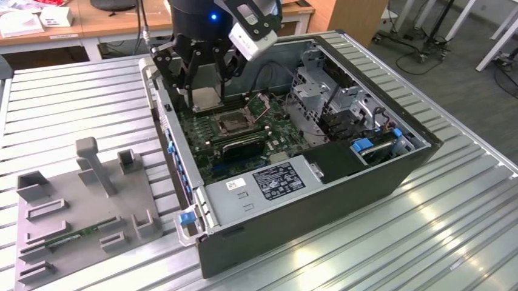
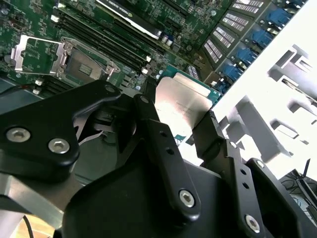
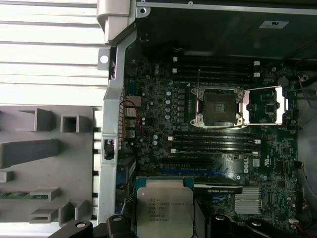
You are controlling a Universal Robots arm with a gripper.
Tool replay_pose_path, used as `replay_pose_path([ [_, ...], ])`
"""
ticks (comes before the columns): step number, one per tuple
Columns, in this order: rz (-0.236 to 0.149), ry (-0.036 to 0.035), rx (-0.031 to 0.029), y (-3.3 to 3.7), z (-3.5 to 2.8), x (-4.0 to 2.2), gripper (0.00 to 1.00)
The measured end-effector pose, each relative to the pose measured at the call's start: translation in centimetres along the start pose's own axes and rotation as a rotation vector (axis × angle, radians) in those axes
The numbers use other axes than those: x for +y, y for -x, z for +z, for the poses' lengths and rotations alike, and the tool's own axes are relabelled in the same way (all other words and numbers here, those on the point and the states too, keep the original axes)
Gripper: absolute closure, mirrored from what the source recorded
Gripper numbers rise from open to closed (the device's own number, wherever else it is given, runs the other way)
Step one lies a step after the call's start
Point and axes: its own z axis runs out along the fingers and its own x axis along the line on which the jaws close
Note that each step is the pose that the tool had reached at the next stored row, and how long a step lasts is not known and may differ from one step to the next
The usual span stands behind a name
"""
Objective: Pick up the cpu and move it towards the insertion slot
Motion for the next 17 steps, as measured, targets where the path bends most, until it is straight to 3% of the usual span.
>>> replay_pose_path([
  [17, 0.000, 0.0000, -0.0001, 2.95, 0.01, -0.05, 0.46],
])
